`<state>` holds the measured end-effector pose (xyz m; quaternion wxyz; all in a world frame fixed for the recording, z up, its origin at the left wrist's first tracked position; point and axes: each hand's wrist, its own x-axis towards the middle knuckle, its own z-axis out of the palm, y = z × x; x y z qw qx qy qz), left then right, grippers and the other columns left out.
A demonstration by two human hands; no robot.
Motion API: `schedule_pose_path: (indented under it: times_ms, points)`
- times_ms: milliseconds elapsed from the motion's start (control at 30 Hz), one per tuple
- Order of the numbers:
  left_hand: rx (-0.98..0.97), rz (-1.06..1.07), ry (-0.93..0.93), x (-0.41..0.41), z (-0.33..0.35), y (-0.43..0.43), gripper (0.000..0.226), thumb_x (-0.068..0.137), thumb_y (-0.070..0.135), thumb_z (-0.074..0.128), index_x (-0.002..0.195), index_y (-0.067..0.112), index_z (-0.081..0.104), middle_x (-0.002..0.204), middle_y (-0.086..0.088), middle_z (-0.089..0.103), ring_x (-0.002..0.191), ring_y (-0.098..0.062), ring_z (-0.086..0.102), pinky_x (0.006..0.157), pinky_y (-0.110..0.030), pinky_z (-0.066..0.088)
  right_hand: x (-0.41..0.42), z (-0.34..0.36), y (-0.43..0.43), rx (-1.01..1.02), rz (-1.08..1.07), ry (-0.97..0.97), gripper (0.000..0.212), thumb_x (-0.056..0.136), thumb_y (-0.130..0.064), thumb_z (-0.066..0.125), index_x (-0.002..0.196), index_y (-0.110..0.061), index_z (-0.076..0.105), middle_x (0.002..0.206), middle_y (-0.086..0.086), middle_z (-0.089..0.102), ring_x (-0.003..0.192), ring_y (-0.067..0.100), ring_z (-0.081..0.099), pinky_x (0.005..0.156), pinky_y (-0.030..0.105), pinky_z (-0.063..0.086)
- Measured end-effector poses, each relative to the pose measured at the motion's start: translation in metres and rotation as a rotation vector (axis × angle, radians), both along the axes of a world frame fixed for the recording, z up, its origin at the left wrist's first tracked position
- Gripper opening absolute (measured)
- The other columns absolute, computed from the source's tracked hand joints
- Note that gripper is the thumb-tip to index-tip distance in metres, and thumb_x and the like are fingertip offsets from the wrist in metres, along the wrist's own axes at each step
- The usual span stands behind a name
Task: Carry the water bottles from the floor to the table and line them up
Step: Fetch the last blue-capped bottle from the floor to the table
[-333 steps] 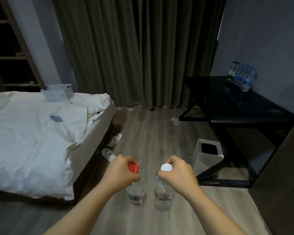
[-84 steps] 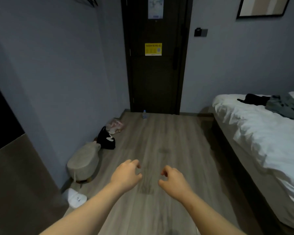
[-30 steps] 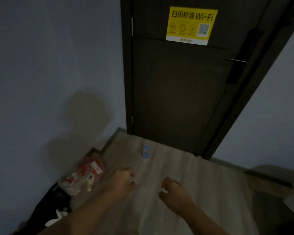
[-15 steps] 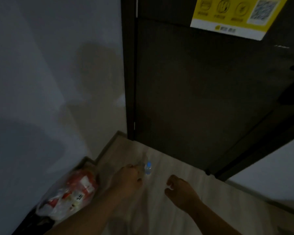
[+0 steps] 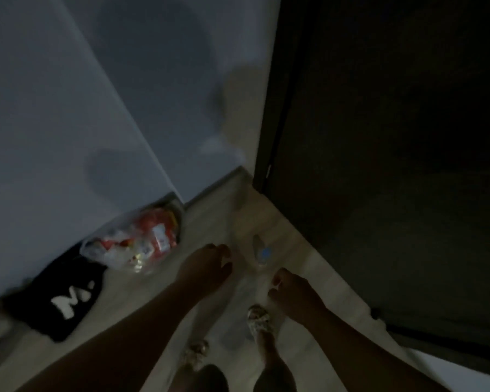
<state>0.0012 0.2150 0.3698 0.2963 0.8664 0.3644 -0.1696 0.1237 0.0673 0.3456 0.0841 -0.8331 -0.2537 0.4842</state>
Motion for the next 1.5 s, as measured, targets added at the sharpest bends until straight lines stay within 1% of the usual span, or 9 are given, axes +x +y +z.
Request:
schedule_pose_path:
  times_ms: [167,300,467,567,700,900,1033,1133,1500]
  points:
    - [-0.077,0.103,0.088,0.029,-0.047,-0.003,0.032,0.090,0.033,0.051,0.120,0.023,0.052,0.118,-0.006,0.056,0.109,-0.022,0.055,0.087,-0.030,0.045,0.038,-0.041,0.011,-0.052,0.064,0.040,0.028,0.090,-0.027,0.051,0.116,-0.015,0.049,0.116,0.005,0.057,0.102,0.022,0.056,0.072,0.028,0.040]
    - [-0.109,0.150,0.130,0.047,-0.091,0.001,0.031,0.090,0.031,0.052,0.119,0.022,0.054,0.117,-0.007,0.057,0.107,-0.023,0.056,0.085,-0.029,0.044,0.057,-0.081,0.020,-0.096,0.112,0.083,0.024,0.088,-0.026,0.050,0.110,-0.015,0.050,0.103,0.004,0.055,0.090,0.019,0.051,0.071,0.029,0.039]
    - [-0.160,0.181,0.159,0.066,-0.163,0.008,0.029,0.091,0.029,0.050,0.119,0.022,0.053,0.117,-0.005,0.057,0.104,-0.021,0.056,0.080,-0.030,0.046,0.077,-0.150,0.036,-0.144,0.170,0.099,0.010,0.088,-0.026,0.048,0.093,-0.020,0.042,0.080,-0.004,0.043,0.078,0.016,0.044,0.052,0.023,0.031]
    - [-0.183,0.191,0.161,0.075,-0.210,0.016,0.028,0.092,0.028,0.049,0.119,0.022,0.052,0.119,-0.004,0.055,0.103,-0.018,0.056,0.074,-0.025,0.042,0.088,-0.196,0.054,-0.165,0.190,0.093,0.011,0.089,-0.026,0.048,0.097,-0.019,0.045,0.092,0.002,0.051,0.080,0.018,0.047,0.059,0.025,0.034]
    - [-0.213,0.200,0.166,0.085,-0.274,0.025,0.029,0.093,0.027,0.048,0.120,0.022,0.051,0.121,-0.004,0.054,0.104,-0.019,0.055,0.076,-0.026,0.043,0.100,-0.263,0.077,-0.196,0.190,0.043,0.040,0.091,-0.026,0.047,0.129,-0.014,0.044,0.123,0.010,0.056,0.107,0.027,0.055,0.077,0.029,0.041]
    - [-0.264,0.225,0.185,0.086,-0.366,0.030,0.028,0.093,0.024,0.046,0.120,0.022,0.051,0.121,-0.004,0.054,0.107,-0.022,0.055,0.084,-0.033,0.049,0.107,-0.357,0.100,-0.268,0.197,-0.166,0.036,0.092,-0.030,0.047,0.124,-0.014,0.044,0.119,0.013,0.057,0.103,0.032,0.057,0.075,0.036,0.043]
    - [-0.305,0.240,0.173,0.080,-0.415,0.027,0.028,0.093,0.023,0.047,0.120,0.022,0.051,0.120,-0.004,0.055,0.105,-0.020,0.056,0.082,-0.030,0.049,0.106,-0.405,0.099,-0.343,0.264,-0.354,0.050,0.094,-0.038,0.044,0.135,-0.014,0.027,0.125,0.016,0.050,0.107,0.034,0.053,0.077,0.038,0.039]
    - [-0.321,0.246,0.178,0.075,-0.439,0.025,0.028,0.092,0.024,0.048,0.120,0.022,0.051,0.120,-0.004,0.055,0.105,-0.019,0.056,0.083,-0.030,0.049,0.104,-0.431,0.094,-0.367,0.285,-0.369,0.056,0.093,-0.040,0.044,0.139,-0.019,0.020,0.128,0.016,0.047,0.110,0.034,0.050,0.079,0.040,0.039]
    - [-0.326,0.305,0.152,0.045,-0.460,0.024,0.027,0.092,0.025,0.049,0.118,0.023,0.052,0.113,-0.002,0.056,0.089,-0.012,0.050,0.070,-0.024,0.041,0.090,-0.452,0.097,-0.244,0.212,-0.407,0.044,0.092,-0.028,0.053,0.125,-0.010,0.031,0.115,0.019,0.061,0.098,0.038,0.061,0.068,0.037,0.042]
